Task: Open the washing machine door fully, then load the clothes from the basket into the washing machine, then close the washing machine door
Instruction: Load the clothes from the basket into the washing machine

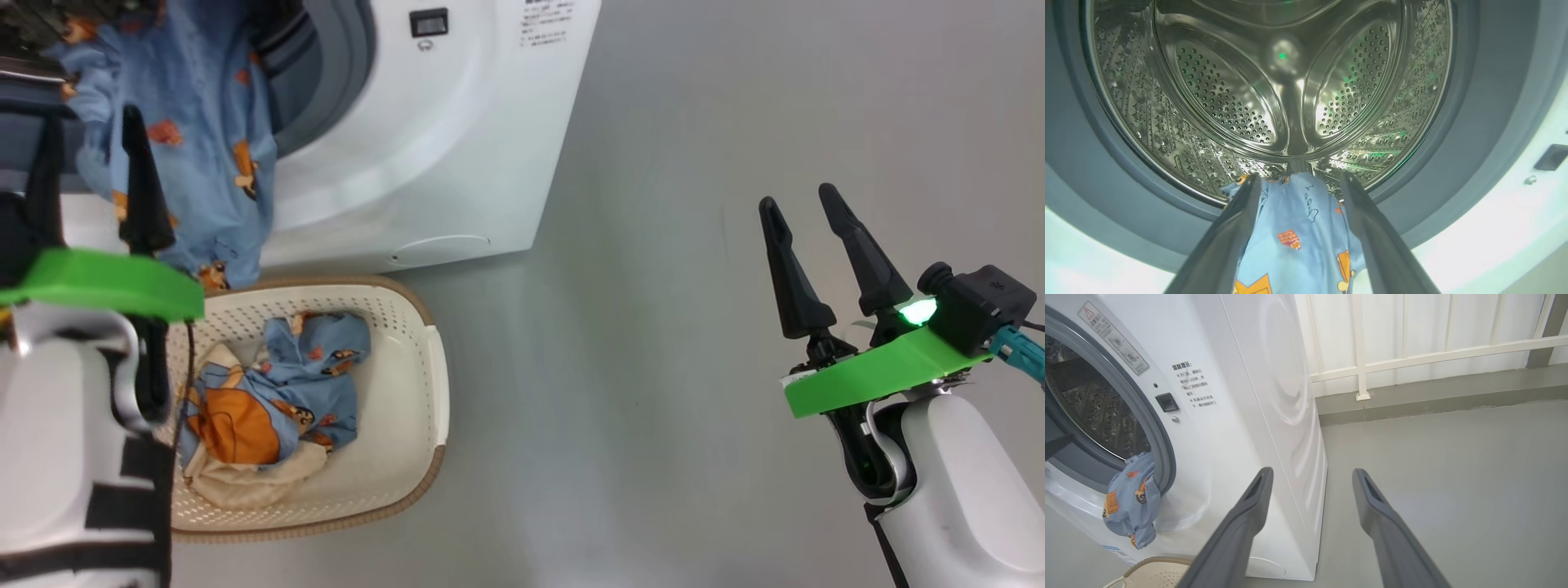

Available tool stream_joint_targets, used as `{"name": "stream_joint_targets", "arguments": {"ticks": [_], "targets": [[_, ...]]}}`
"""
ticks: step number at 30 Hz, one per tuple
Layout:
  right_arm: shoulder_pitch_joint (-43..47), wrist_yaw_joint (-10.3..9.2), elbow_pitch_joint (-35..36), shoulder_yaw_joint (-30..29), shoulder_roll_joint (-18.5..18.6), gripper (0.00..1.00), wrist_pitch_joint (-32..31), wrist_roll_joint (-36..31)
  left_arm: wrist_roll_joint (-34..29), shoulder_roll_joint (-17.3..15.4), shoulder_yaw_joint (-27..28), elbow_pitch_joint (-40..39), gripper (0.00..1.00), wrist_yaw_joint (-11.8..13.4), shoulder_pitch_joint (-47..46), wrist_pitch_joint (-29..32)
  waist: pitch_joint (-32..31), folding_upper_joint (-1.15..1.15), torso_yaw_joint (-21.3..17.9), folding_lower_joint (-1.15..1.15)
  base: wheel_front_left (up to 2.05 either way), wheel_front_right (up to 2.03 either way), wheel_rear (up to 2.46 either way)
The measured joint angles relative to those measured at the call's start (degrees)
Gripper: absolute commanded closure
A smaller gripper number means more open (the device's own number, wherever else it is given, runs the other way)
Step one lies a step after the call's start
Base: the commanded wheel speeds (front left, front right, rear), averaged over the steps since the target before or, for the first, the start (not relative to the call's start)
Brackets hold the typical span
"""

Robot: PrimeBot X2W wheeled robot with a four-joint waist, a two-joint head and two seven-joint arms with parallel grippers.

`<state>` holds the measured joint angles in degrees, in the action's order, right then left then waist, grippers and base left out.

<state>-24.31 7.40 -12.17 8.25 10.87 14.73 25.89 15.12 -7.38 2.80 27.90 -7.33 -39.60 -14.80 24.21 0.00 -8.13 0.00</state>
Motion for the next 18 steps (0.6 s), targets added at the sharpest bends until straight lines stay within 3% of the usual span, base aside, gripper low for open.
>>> {"name": "stream_joint_targets", "arguments": {"ticks": [18], "targets": [[1.1, 0.0, 0.9, -1.1, 0.3, 0.0, 0.0, 1.5, 0.9, 2.6, 0.5, -14.4, 0.0, 0.0, 19.6, 0.0, -0.6, 0.0, 0.7, 0.0, 0.0, 0.0, 0.0]]}}
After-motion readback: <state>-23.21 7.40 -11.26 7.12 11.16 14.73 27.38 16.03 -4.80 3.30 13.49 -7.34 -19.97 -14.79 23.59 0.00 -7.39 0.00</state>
